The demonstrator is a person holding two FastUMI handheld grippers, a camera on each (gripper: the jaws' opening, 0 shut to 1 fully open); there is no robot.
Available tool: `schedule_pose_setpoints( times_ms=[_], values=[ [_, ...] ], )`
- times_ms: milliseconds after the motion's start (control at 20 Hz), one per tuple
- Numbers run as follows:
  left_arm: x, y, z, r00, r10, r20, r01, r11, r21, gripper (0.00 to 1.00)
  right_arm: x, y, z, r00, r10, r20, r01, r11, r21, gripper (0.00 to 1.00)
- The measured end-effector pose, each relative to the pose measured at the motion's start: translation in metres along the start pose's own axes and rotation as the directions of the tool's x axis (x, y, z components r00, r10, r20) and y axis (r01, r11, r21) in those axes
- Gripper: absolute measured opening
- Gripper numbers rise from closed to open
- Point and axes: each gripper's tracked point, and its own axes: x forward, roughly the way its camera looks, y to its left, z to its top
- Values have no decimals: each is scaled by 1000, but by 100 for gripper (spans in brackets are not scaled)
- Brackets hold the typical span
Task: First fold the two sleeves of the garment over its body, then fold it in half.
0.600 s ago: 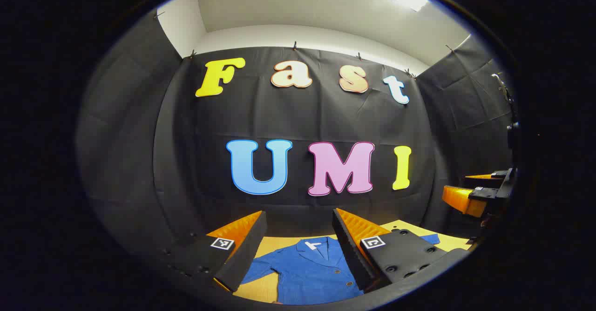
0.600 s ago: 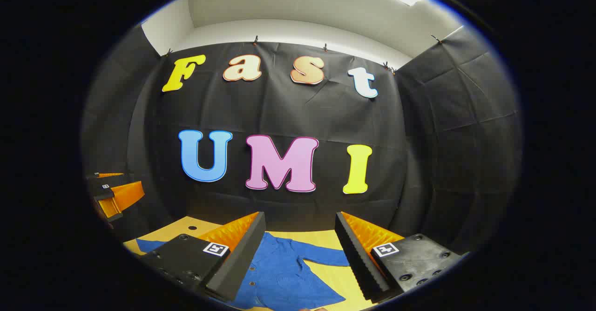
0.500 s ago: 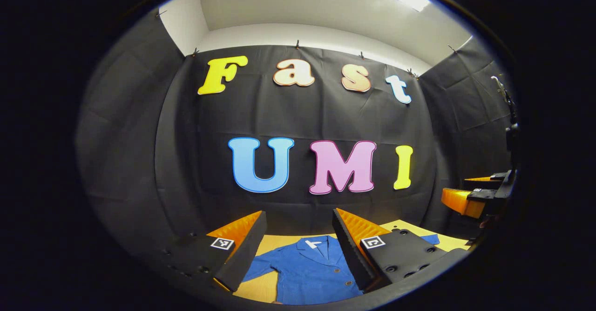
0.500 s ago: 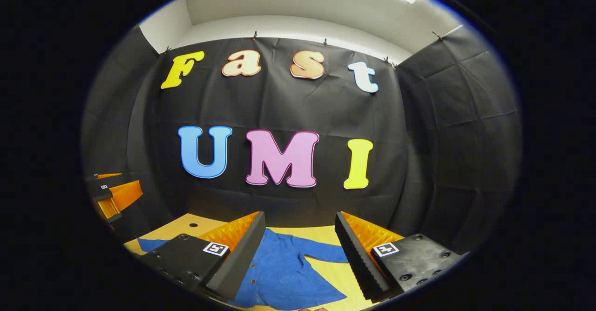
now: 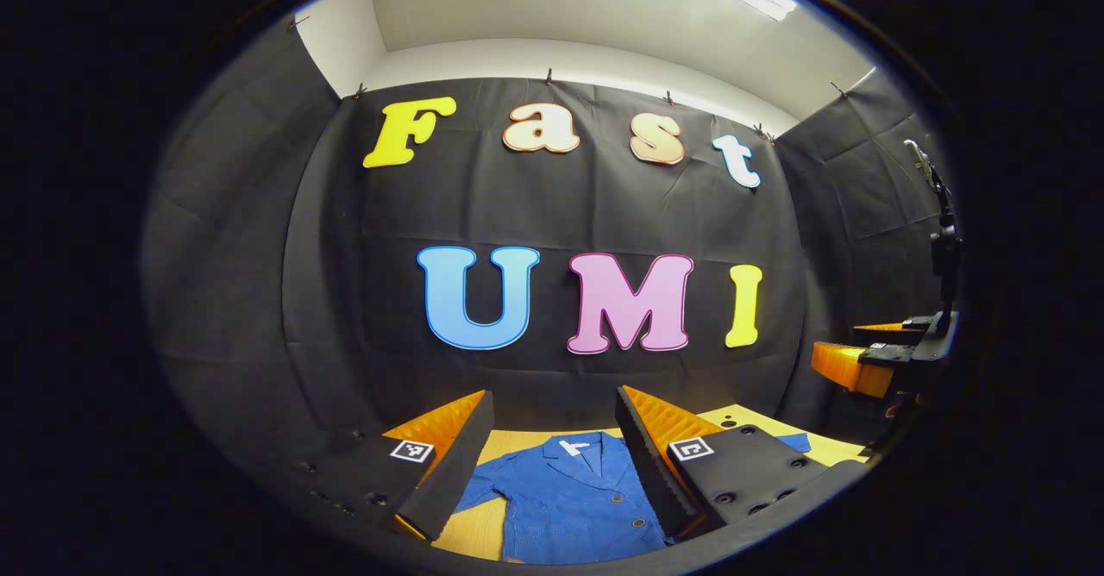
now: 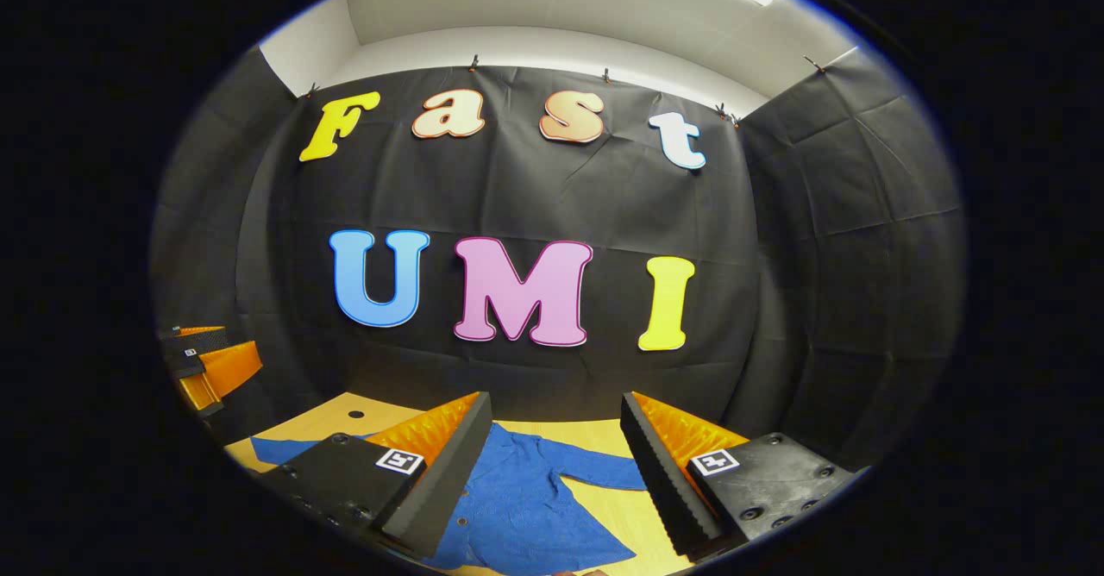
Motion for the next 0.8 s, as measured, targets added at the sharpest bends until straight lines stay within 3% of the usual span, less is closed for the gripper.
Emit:
schedule_pose_setpoints(
  times_ms=[450,750,800],
  values=[
    [10,-37,-16,1000,0,3,0,1000,-2,81,16,-15,-22,998,57,-11,-57,998,-10,96],
    [13,-30,-15,998,66,0,-66,997,33,81,60,-13,-52,994,86,-62,-84,996,29,92],
    [13,-28,-15,997,78,-3,-78,996,36,81,72,-17,-61,994,83,-76,-82,996,23,96]
  ],
)
